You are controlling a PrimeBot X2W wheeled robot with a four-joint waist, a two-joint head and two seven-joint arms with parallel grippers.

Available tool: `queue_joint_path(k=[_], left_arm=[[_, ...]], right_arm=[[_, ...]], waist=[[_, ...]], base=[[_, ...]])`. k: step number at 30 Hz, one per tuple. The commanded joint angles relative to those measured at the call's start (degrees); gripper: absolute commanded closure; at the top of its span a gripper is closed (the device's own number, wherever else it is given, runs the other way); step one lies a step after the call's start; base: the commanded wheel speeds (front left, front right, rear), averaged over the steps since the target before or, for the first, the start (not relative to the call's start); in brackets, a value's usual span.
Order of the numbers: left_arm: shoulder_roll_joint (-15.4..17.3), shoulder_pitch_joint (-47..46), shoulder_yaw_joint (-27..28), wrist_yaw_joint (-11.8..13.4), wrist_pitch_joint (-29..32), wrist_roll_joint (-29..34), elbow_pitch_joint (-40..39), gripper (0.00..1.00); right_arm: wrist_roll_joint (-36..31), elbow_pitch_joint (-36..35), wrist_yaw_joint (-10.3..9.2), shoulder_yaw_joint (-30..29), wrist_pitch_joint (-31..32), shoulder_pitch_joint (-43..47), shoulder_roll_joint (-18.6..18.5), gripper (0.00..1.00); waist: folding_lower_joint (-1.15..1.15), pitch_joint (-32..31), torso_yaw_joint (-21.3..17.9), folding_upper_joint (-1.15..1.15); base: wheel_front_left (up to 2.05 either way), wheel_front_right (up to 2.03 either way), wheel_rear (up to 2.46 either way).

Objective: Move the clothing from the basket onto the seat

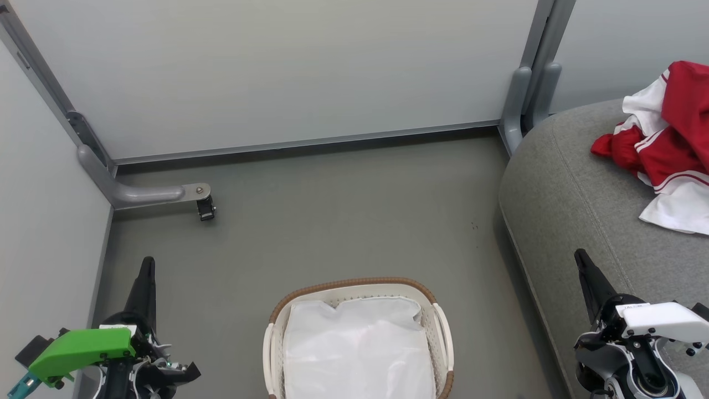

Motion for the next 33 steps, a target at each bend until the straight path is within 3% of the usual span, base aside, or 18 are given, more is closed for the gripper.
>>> queue_joint_path(k=[1,33], left_arm=[[0.02,-0.55,0.11,-0.35,0.17,-0.19,-0.01,1.0],[0.02,-0.55,0.1,-0.33,0.16,-0.19,-0.03,1.0]], right_arm=[[0.24,-0.22,0.0,-0.11,0.06,-0.43,-0.34,1.0],[0.24,-0.22,0.0,-0.1,0.06,-0.43,-0.34,1.0]], waist=[[0.0,0.0,0.0,0.0],[0.0,0.0,0.0,0.0]], base=[[0.0,0.0,0.0],[0.0,0.0,0.0]])
